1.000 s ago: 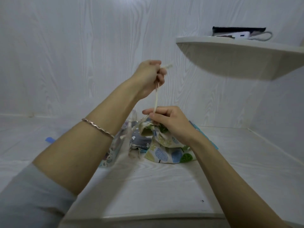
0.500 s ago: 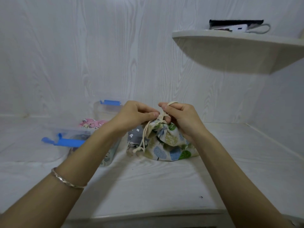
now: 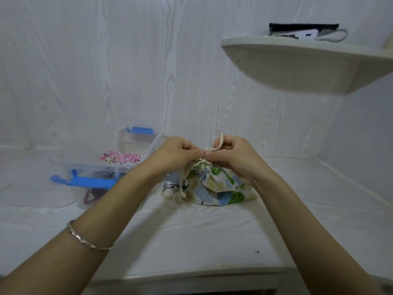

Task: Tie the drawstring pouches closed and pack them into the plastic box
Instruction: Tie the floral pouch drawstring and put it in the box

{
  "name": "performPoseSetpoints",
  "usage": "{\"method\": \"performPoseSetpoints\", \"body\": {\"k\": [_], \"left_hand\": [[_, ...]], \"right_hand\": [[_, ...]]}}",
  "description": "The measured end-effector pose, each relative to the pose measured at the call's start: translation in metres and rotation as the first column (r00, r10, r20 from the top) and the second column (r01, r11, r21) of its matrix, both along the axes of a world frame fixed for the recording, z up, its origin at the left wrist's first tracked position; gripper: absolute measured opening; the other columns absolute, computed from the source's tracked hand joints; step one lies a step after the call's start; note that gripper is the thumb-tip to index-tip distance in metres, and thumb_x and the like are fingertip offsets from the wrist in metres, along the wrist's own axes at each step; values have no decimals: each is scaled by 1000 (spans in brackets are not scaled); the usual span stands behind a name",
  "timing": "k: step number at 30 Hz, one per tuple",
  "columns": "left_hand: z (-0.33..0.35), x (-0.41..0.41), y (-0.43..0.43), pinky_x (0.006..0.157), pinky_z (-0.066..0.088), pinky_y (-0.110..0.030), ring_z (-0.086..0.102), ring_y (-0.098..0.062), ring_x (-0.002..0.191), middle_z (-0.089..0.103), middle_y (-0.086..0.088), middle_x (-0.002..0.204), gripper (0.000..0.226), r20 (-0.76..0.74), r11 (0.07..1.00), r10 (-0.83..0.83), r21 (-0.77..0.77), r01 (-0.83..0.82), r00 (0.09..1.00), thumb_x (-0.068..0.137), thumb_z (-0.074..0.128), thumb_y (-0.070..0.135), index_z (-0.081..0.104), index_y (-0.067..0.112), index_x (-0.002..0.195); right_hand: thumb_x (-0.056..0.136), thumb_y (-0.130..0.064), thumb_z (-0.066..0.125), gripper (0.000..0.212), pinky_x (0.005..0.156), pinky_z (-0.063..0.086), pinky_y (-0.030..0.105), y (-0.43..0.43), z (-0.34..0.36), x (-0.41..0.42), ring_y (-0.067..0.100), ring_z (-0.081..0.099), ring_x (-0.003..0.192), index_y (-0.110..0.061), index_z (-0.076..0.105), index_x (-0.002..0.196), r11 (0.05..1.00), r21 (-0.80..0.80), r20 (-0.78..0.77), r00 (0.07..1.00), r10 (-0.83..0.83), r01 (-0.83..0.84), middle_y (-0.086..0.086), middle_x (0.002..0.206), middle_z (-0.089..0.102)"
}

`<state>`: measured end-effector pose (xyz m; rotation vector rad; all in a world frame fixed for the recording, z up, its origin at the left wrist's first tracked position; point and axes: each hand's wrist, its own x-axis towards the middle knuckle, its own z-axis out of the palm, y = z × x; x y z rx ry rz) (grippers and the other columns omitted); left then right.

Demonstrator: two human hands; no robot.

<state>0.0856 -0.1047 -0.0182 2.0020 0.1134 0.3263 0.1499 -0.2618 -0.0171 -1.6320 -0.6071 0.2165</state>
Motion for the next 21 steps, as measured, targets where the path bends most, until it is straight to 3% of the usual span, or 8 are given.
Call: {"method": "performPoseSetpoints", "body": {"k": [4,9,12,14,18,21], "left_hand": [[0,4,-4,59,41,-25,54,-18,63,61,-10,73,27,-123,988,39,-141,-56,992,87,67,27,71,1,89],[-1,5,-9,57,39,-27,50,-19,67,58,-9,77,17,-211,952,60,-281,-119,976,89,65,26,65,9,84],[-1,4,-7,54,36,-27,43,-17,58,50,-8,66,26,-195,984,47,-162,-79,980,91,63,31,61,9,76],[0,1,-4,47,33,-21,38,-13,48,45,-4,59,30,-188,998,8,-61,-19,982,92,61,33,61,9,74],[9,-6,-2,39,36,-10,45,0,36,54,9,45,31,-193,992,-79,79,95,978,94,59,29,66,12,70],[14,-8,3,46,38,-11,48,-2,45,57,9,49,28,-149,967,-92,221,124,985,93,61,30,69,11,72]], "right_hand": [[68,0,78,30,77,56,51,3,-3,-3,24,60,70,-15,54,77,986,-58,216,966,-141,157,8,81,62],[71,-15,81,30,70,55,39,5,-4,-9,26,70,76,-19,52,81,928,-152,431,868,-247,339,7,89,68],[77,-16,77,20,70,54,25,5,-5,-11,7,68,71,-20,64,92,917,-187,524,826,-210,352,1,90,69],[82,-15,73,20,74,55,21,5,-7,-11,3,66,73,-19,73,102,911,-228,595,790,-150,345,-4,94,69],[89,-20,67,12,73,56,28,3,-9,-11,9,67,78,-20,78,95,900,-341,602,799,-14,272,-5,84,73],[90,-25,66,11,75,56,39,-2,-8,-11,18,69,78,-20,76,88,915,-353,513,858,15,195,0,78,73]]}}
